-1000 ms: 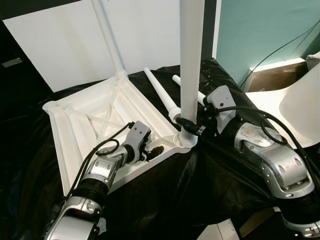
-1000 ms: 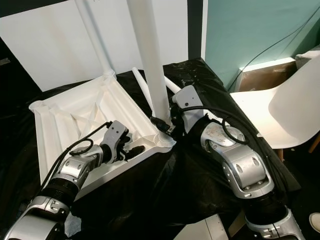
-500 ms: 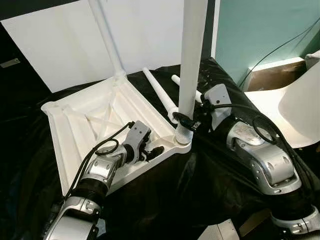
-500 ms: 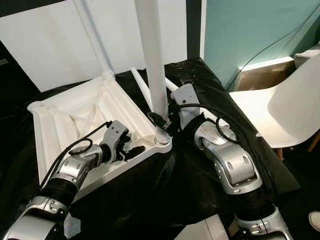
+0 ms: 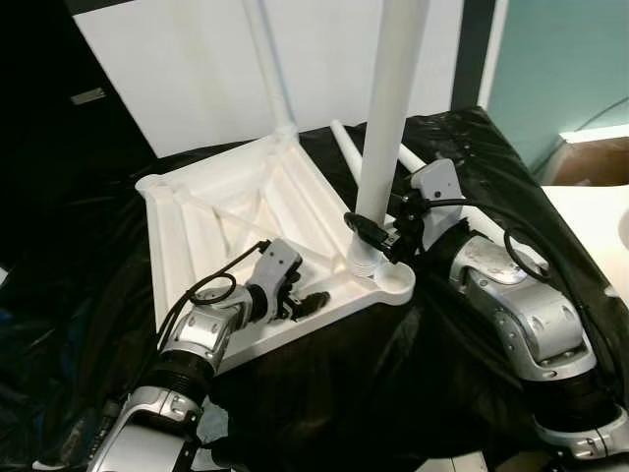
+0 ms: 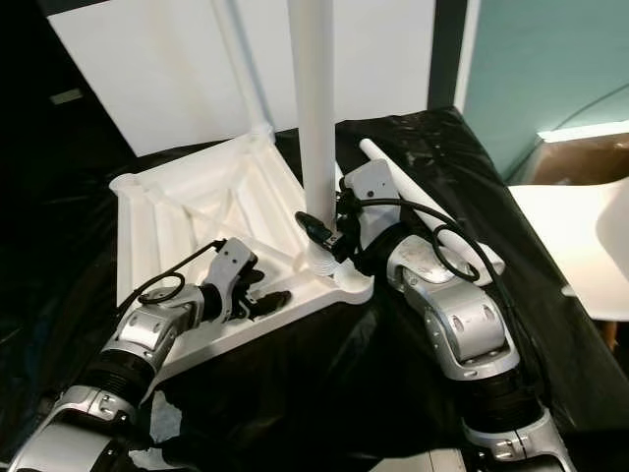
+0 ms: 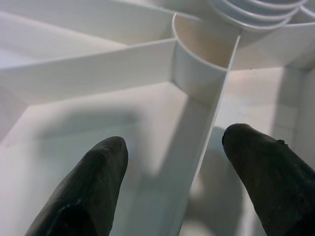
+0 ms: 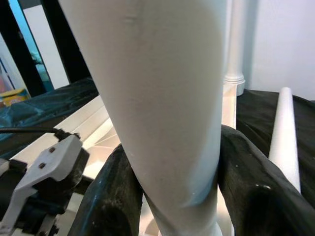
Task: Building children table
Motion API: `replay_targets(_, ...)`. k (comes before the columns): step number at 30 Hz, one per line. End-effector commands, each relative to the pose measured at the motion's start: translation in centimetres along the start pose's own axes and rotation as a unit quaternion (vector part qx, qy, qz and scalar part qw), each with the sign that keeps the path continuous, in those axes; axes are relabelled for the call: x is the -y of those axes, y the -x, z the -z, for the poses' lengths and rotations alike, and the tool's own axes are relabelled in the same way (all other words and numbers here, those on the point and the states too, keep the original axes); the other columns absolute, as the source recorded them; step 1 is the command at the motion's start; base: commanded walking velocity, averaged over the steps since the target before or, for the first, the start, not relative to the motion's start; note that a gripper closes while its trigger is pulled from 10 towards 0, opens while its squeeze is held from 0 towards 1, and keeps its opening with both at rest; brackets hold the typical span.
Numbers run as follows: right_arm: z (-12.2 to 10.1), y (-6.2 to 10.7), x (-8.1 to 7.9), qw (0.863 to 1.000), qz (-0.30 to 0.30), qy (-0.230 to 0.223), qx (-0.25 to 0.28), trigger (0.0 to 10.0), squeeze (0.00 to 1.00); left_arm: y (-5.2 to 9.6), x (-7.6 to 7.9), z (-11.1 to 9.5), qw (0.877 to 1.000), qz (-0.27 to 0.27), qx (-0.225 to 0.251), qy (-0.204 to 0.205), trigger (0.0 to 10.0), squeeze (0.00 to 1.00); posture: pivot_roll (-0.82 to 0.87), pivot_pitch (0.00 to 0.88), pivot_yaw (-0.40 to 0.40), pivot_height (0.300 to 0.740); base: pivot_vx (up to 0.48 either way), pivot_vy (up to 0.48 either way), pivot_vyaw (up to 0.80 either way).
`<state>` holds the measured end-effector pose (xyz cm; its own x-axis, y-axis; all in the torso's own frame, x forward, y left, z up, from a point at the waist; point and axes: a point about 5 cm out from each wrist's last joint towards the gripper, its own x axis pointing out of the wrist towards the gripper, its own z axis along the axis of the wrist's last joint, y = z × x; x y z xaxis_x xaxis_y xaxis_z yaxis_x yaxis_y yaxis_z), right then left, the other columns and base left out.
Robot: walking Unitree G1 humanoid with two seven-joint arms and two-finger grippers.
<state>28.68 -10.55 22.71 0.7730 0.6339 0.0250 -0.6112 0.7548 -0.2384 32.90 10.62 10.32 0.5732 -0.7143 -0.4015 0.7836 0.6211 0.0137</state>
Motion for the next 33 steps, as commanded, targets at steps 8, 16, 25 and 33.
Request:
replay_targets(8, 0.1, -0.4, -0.1, 1.0, 0.001, -0.01, -0.005, 10.0, 0.0, 0.6, -0.9, 0.8, 1.0, -0.021, -0.019, -0.002, 10.0, 0.0, -0.18, 0.0, 0.152, 0.74, 0.0, 0.0, 0.0)
replay_targets(16, 0.3, -0.4, 0.1, 1.0, 0.01, -0.002, -0.01, 10.0, 0.0, 0.7, -0.8, 0.9, 1.0, -0.019, -0.02, -0.003, 10.0, 0.0, -0.18, 0.0, 0.152, 0.74, 0.0, 0.0, 0.0)
replay_targets(25, 0.2, -0.3, -0.1, 0.999, 0.007, 0.027, -0.021, 10.0, 0.0, 0.8, -0.6, 1.0, 1.0, -0.014, -0.018, -0.002, 10.0, 0.0, -0.18, 0.0, 0.147, 0.74, 0.0, 0.0, 0.0)
replay_targets(33, 1.1, 1.9, 0.7, 0.995, -0.024, 0.062, -0.072, 10.0, 0.0, 0.8, -0.6, 1.0, 1.0, -0.01, -0.02, -0.003, 10.0, 0.0, -0.18, 0.0, 0.15, 0.74, 0.0, 0.0, 0.0)
